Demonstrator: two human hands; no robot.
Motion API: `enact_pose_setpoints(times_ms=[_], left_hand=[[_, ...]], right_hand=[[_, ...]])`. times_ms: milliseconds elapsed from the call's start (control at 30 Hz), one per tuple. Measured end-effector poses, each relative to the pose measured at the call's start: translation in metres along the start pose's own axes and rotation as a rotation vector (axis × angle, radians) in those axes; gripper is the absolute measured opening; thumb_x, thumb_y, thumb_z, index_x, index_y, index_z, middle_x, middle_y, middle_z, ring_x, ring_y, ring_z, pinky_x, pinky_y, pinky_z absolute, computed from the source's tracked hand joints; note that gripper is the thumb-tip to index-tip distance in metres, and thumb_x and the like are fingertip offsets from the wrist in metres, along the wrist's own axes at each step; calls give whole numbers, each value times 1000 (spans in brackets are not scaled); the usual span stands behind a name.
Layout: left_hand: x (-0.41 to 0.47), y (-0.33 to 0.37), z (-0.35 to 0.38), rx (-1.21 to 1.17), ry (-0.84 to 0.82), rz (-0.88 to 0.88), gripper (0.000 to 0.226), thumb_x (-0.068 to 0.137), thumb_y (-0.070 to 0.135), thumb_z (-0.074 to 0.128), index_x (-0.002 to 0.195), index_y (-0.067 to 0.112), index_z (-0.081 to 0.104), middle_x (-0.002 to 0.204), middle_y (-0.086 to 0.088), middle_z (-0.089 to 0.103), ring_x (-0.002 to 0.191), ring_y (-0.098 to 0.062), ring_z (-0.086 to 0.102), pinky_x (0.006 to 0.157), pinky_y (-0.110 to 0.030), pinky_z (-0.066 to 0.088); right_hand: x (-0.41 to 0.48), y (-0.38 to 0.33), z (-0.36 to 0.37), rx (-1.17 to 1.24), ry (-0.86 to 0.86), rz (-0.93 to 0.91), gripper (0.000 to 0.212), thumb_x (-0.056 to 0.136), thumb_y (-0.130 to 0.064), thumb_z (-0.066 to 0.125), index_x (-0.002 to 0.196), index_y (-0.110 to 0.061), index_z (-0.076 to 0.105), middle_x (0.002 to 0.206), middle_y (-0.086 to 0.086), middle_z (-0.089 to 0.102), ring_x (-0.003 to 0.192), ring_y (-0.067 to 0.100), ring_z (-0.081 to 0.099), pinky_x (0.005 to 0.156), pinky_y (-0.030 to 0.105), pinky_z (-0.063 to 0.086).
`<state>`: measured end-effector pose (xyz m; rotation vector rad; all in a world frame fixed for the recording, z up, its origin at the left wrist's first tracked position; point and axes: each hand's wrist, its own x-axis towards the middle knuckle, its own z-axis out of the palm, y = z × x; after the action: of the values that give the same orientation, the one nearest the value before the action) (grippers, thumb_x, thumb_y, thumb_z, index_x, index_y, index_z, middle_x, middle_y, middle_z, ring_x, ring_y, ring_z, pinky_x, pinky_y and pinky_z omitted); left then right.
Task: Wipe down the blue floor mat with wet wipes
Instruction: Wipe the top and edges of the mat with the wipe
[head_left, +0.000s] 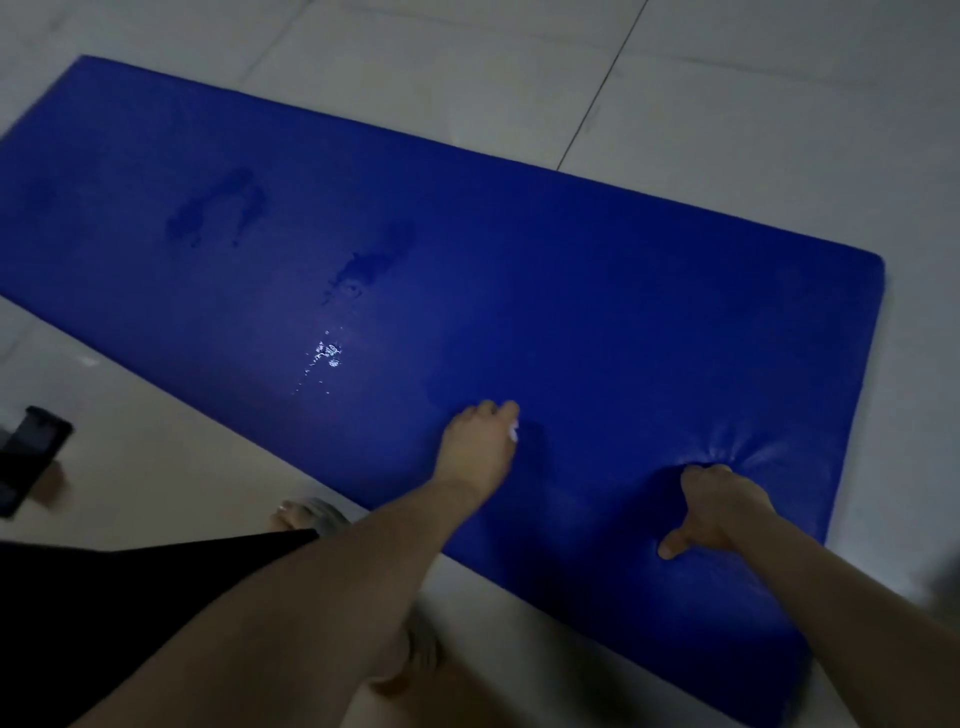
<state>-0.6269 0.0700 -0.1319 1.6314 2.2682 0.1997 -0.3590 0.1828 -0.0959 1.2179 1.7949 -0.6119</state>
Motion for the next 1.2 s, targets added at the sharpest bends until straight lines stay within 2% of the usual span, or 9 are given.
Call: enact_pose_setpoints(times_ms=[133, 333, 500, 667, 833, 933, 1000, 1100, 1200], left_hand=[[27, -57, -28, 66, 100, -285, 19, 102, 19, 50, 112, 10, 64, 110, -18, 61, 97, -38, 60, 77, -43, 48], [13, -35, -16, -112, 140, -375, 21, 102, 16, 50, 111, 4, 64, 109, -15, 62, 94, -32, 60, 78, -41, 51], [-26, 40, 24, -207, 65, -145, 19, 100, 21, 51, 101, 9, 65, 102, -13, 64, 89, -29, 61, 79, -44, 52], [-69, 112, 59, -114, -162, 244, 7, 98, 18, 53, 99, 15, 60, 102, -6, 58, 89, -24, 54, 77, -38, 50], [-69, 93, 62, 38, -127, 480, 17, 86, 27, 71, 100, 19, 63, 93, -3, 58, 80, -22, 57, 72, -35, 49], [-49, 48, 39, 69, -90, 363, 15, 81, 23, 70, 94, 19, 63, 92, -4, 58, 80, -25, 58, 69, -36, 48], [-35, 13, 18, 131, -81, 243, 12, 87, 21, 62, 99, 18, 62, 101, -6, 58, 88, -28, 58, 72, -39, 47], [-15, -43, -14, 209, -41, -58, 17, 96, 20, 52, 111, 16, 59, 114, -9, 57, 101, -31, 56, 78, -40, 47], [-7, -74, -30, 169, 9, -284, 15, 97, 16, 52, 109, 9, 58, 109, -16, 59, 92, -35, 57, 68, -38, 41]], right_hand=[[-1, -2, -2, 14, 13, -5, 111, 59, -73, 82, 142, -15, 37, 142, 9, 41, 123, 24, 51, 98, 39, 52], [-1, -3, -3, 2, 14, -15, 101, 58, -72, 84, 133, -18, 45, 135, 6, 46, 118, 22, 53, 96, 39, 53], [-3, -2, -2, 9, 27, -12, 105, 58, -73, 83, 137, -17, 43, 138, 7, 46, 121, 23, 52, 98, 39, 51], [-5, -3, -2, 2, 42, -10, 105, 57, -73, 83, 135, -16, 43, 138, 9, 46, 119, 25, 53, 94, 38, 52], [-5, -2, -1, -4, 31, -6, 104, 57, -73, 83, 134, -17, 43, 137, 8, 46, 118, 24, 53, 93, 37, 52], [-3, 0, 0, 3, 28, -14, 101, 57, -72, 84, 133, -16, 45, 134, 6, 48, 117, 24, 54, 93, 38, 53], [-3, 1, 0, 6, 26, -15, 102, 58, -72, 84, 134, -16, 44, 135, 6, 47, 117, 23, 54, 93, 38, 54], [-3, 0, 0, 0, 27, -12, 104, 57, -73, 83, 135, -17, 43, 135, 6, 46, 117, 22, 54, 93, 37, 53], [-2, -2, -2, -7, 39, -21, 101, 56, -74, 83, 131, -17, 45, 132, 5, 48, 115, 22, 54, 92, 37, 54]])
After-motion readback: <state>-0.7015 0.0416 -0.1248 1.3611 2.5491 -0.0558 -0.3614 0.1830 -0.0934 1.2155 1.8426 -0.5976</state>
